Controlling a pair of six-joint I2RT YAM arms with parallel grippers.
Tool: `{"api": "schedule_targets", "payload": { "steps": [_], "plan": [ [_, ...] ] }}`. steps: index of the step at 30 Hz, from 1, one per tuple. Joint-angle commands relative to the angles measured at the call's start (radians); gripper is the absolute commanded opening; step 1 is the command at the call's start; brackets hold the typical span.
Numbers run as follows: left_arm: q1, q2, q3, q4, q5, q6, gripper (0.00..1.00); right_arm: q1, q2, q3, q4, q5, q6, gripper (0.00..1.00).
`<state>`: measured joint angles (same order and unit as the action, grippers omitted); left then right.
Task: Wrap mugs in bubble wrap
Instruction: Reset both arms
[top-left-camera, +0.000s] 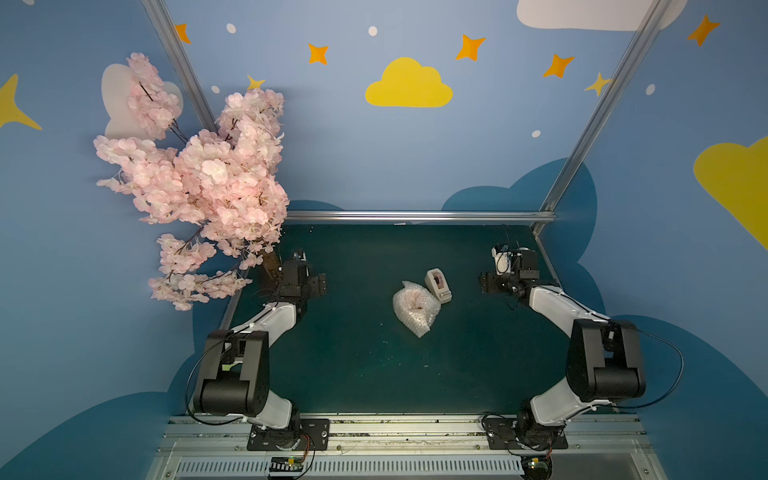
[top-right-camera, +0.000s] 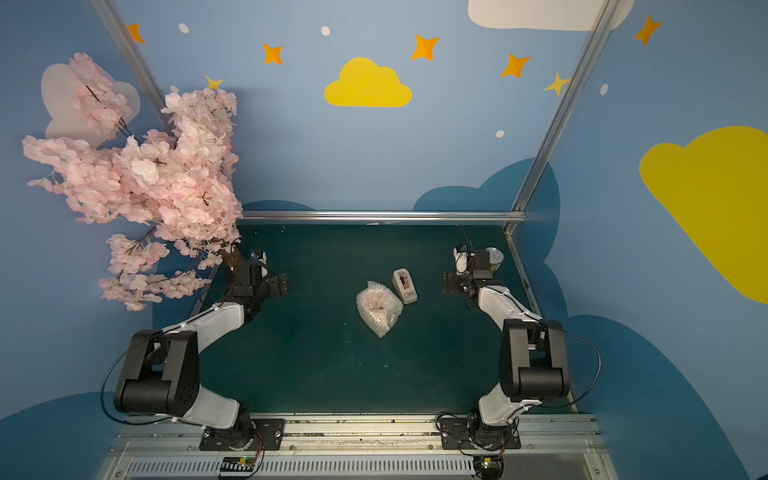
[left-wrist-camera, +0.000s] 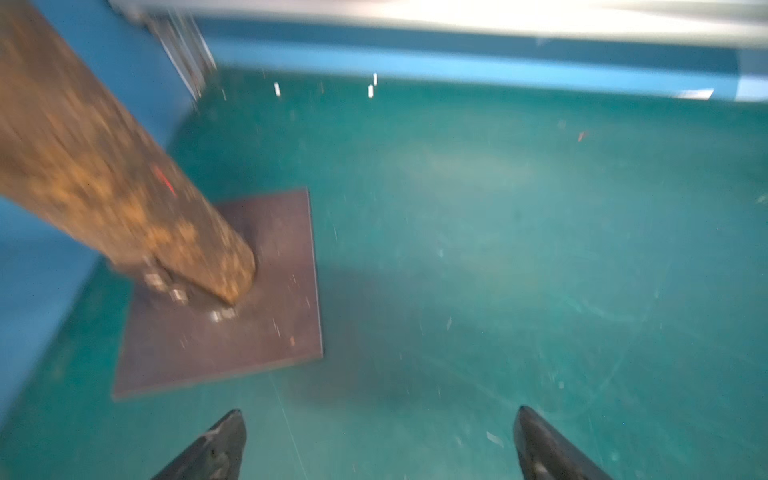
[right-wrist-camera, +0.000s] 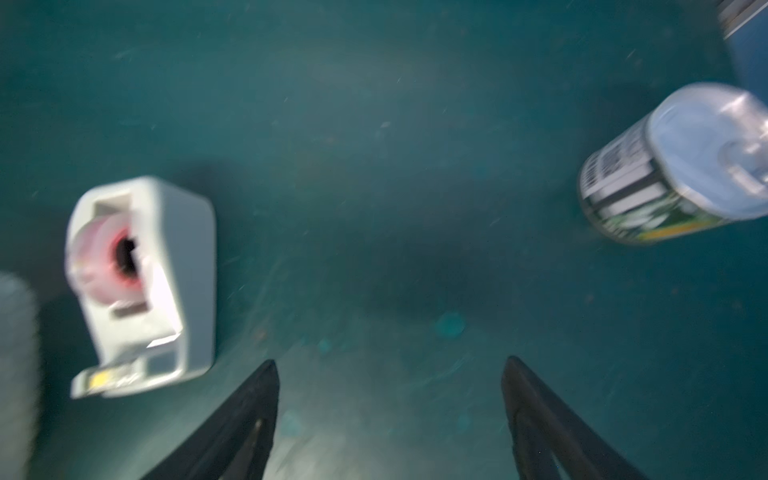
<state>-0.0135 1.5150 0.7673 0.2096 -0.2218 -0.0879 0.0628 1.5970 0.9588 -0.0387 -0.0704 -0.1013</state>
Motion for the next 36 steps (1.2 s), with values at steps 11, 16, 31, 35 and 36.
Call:
{"api": "schedule_targets", "payload": {
  "steps": [11,16,31,35,36],
  "plan": [
    [0.034,0.056,-0.131,0.228,0.033,0.013,0.98,-0.006,0.083,-0.089,0.360,-0.087,0.015,0.84],
    [0.029,0.010,-0.211,0.319,0.043,0.020,0.96,-0.011,0.042,-0.176,0.465,-0.114,0.011,0.83],
    [0.027,-0.021,-0.329,0.502,0.045,0.024,0.97,-0.096,-0.159,-0.351,0.607,-0.213,0.064,0.83],
    [0.025,-0.016,-0.341,0.526,0.053,0.028,0.97,-0.093,-0.292,-0.332,0.379,-0.212,0.060,0.83],
    [0.026,-0.014,-0.347,0.540,0.054,0.028,0.97,-0.092,-0.322,-0.365,0.378,-0.215,0.050,0.83]
  ]
}}
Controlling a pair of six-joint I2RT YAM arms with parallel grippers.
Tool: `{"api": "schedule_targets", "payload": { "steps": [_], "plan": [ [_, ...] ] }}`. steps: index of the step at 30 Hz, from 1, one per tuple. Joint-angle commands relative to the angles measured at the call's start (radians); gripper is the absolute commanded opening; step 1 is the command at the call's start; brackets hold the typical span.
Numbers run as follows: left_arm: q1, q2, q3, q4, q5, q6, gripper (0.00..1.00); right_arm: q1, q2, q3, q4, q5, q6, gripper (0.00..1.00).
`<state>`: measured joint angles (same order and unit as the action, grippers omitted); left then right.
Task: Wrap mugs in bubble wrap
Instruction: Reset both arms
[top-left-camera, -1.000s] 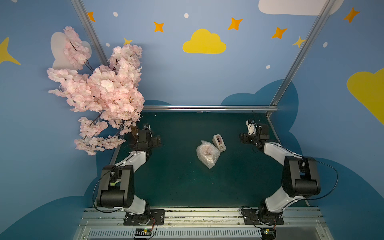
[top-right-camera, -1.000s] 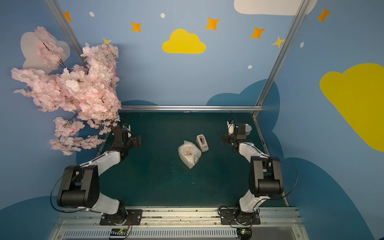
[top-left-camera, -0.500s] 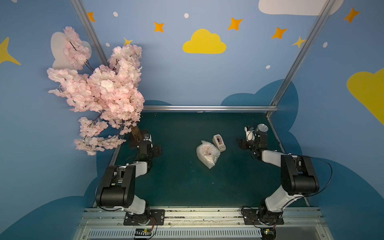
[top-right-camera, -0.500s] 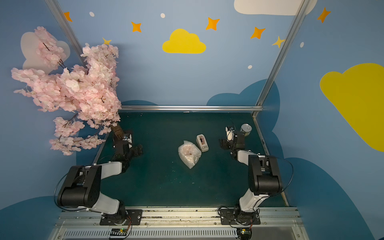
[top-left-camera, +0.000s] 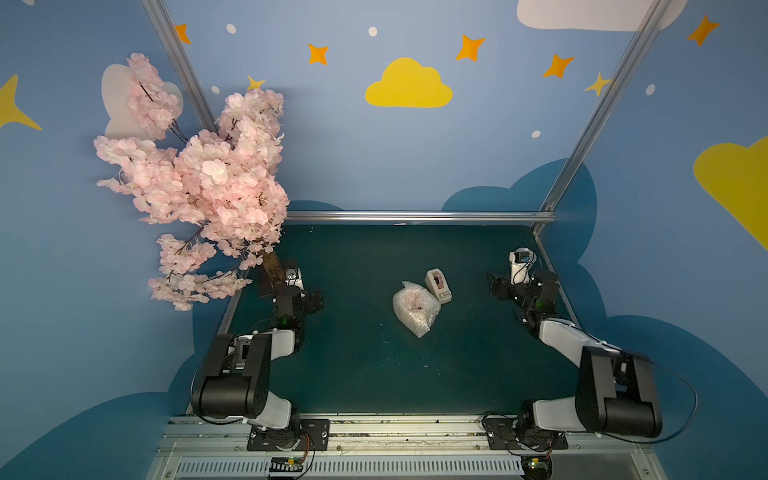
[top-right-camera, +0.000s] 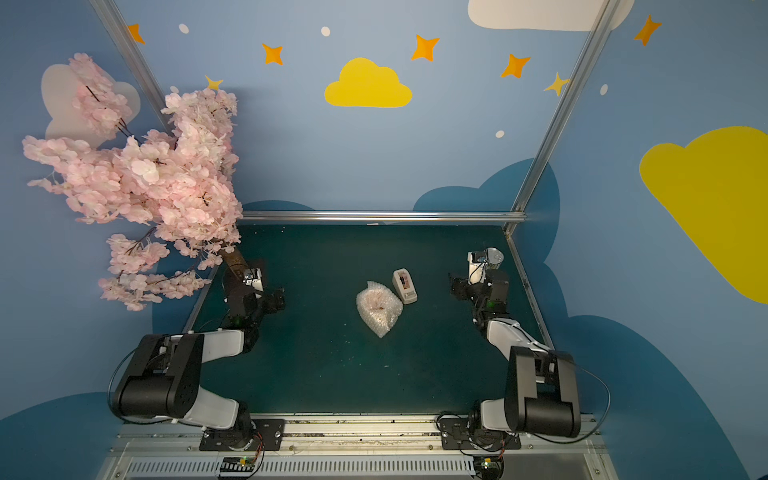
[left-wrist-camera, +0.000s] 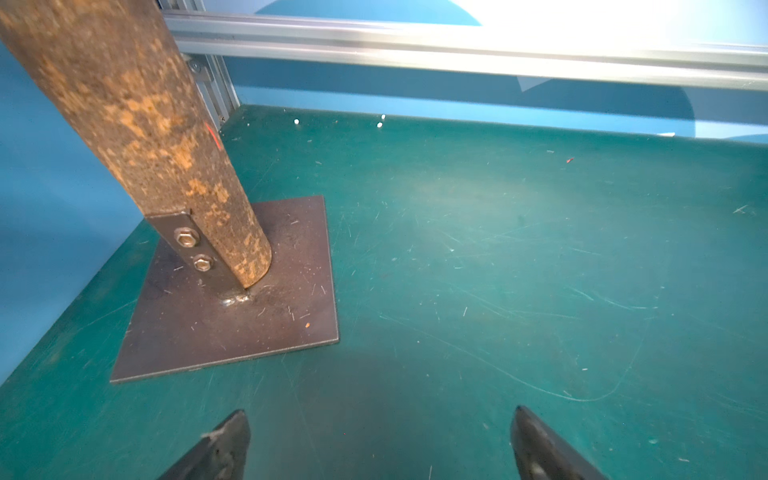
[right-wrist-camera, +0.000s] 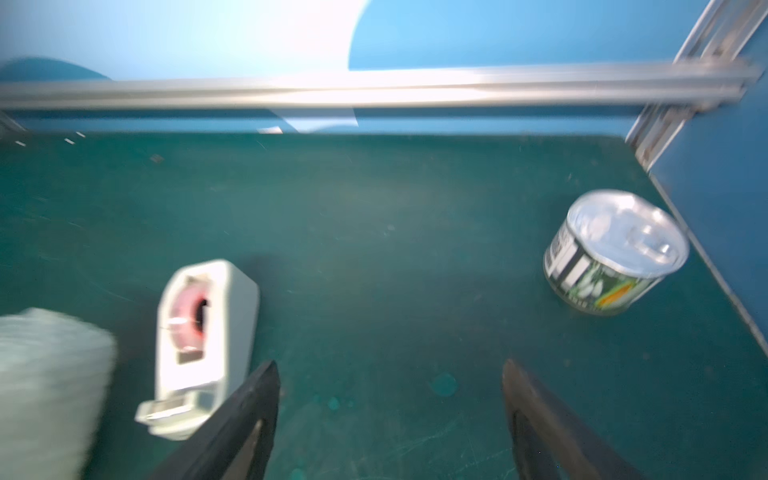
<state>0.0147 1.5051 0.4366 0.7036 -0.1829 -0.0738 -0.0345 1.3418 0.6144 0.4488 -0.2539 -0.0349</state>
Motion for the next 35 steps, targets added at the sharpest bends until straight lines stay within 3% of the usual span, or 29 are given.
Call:
{"api": "schedule_targets", "payload": {
  "steps": [1,5,13,18,23,35],
  "plan": [
    [-0.002,0.000,-0.024,0.058,0.017,0.015,0.97,0.004,-0.086,-0.050,-0.105,-0.026,-0.023,0.83],
    [-0.005,0.020,-0.041,0.108,0.022,0.020,0.97,0.000,-0.092,-0.158,-0.002,0.040,-0.019,0.83],
    [-0.004,0.030,-0.055,0.145,0.035,0.026,0.98,0.009,0.084,-0.244,0.291,0.071,-0.010,0.82],
    [-0.005,0.027,-0.051,0.130,0.031,0.023,0.99,0.038,0.105,-0.186,0.195,0.097,-0.029,0.82],
    [-0.004,0.028,-0.051,0.130,0.031,0.023,1.00,0.080,0.126,-0.141,0.132,0.269,0.002,0.83],
    [-0.005,0.030,-0.046,0.125,0.031,0.023,1.00,0.074,0.123,-0.139,0.126,0.262,0.003,0.84]
  ]
}}
